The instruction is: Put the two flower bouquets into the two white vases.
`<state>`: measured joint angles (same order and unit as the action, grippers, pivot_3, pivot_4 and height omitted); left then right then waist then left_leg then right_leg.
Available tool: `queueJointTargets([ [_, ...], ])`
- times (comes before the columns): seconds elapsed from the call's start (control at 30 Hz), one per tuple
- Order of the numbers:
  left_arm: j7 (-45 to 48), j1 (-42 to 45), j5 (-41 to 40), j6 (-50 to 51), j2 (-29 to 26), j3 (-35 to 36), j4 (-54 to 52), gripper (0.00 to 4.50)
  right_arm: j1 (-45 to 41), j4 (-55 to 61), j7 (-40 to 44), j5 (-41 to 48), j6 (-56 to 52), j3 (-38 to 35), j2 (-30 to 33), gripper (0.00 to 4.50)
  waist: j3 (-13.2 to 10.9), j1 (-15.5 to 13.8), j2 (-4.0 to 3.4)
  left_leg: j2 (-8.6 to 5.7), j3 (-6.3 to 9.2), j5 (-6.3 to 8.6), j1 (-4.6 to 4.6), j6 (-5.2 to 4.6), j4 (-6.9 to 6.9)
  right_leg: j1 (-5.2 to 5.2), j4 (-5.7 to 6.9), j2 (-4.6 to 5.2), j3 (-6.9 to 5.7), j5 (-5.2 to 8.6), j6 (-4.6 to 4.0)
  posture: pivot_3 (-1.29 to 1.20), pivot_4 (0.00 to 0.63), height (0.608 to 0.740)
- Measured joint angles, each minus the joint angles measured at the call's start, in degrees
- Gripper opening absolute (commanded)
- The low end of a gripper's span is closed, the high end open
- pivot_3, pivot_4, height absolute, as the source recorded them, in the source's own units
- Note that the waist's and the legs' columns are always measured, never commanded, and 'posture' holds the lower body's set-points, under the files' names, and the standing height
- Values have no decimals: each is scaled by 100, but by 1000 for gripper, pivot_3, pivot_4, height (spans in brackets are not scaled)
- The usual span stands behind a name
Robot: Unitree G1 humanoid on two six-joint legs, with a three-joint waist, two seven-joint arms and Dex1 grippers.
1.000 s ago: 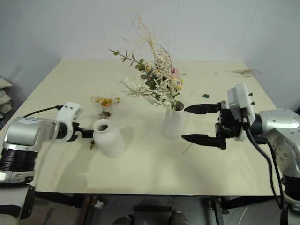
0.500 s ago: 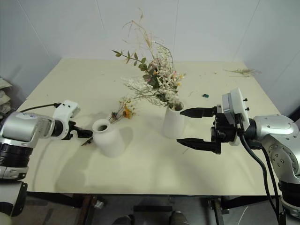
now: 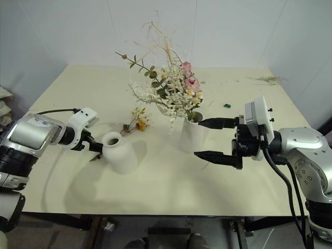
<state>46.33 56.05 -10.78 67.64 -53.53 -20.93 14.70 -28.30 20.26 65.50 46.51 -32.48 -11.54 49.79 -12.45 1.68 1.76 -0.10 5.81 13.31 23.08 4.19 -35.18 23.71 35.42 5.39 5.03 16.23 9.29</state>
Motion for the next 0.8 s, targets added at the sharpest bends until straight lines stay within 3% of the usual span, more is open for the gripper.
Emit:
queueJointTargets([
  [0.37,708,347,772,-1065,504,-559,1286,4500,176,335,-353,92,-27,-31,-2,4413,0,-4,0,0,0,0,1,-2,-2,0,4,0,0,0,0,0,150,740],
  [0.47,798,360,897,-1211,554,-559,1360,3939,201,407,-441,177,-34,-46,-6,4500,0,-5,0,0,0,-1,-2,-2,-6,-1,11,0,1,0,0,0,150,740],
  [0.8,971,406,1126,-1509,627,-513,1596,959,235,470,-480,266,5,-147,-6,4500,0,20,0,1,0,-5,-9,-5,-9,-3,18,-1,1,-1,-1,0,150,740],
])
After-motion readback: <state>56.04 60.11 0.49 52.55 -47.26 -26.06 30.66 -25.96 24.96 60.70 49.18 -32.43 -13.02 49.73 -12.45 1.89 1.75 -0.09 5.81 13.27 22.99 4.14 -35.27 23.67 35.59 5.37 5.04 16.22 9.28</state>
